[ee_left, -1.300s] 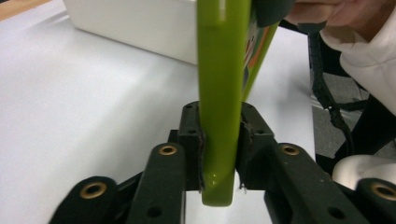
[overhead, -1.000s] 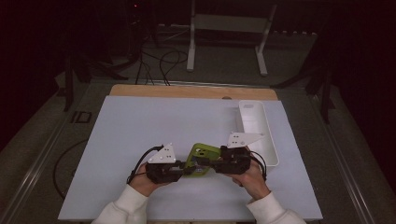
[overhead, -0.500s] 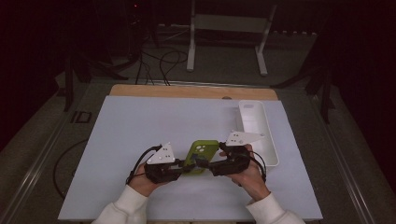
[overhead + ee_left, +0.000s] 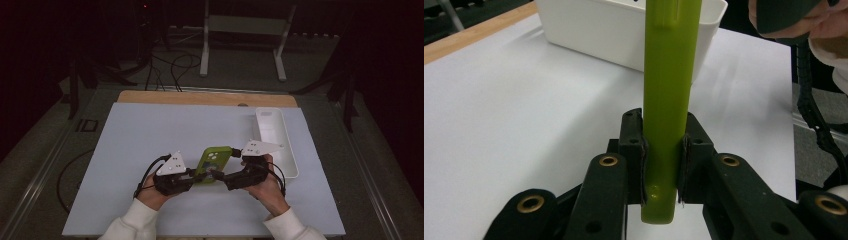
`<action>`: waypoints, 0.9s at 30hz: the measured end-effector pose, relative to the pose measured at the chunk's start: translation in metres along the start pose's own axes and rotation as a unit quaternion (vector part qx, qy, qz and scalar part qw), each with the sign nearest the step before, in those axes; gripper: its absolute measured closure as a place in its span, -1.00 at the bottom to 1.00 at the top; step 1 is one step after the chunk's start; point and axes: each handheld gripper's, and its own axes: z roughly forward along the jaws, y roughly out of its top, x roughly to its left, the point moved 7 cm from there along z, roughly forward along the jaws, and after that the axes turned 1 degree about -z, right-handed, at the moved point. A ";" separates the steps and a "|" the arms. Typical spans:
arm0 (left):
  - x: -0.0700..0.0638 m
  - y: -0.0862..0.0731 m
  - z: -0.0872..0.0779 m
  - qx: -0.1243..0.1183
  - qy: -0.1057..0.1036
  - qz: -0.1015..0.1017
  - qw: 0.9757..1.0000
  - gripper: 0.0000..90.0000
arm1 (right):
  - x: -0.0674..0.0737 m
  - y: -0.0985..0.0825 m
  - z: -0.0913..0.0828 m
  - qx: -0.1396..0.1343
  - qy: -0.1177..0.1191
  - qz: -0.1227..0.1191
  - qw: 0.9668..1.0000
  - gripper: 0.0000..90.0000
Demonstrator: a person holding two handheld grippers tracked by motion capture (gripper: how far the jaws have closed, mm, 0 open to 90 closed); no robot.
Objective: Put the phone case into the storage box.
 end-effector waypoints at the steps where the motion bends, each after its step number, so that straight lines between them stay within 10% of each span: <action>1: 0.000 0.000 0.000 0.000 0.002 0.000 1.000 0.72 | 0.000 0.000 0.000 -0.001 -0.002 -0.003 1.000 -0.82; 27: 0.008 0.002 -0.002 -0.005 0.058 -0.020 0.998 0.72 | -0.006 0.000 -0.003 -0.016 -0.021 0.026 0.999 -0.82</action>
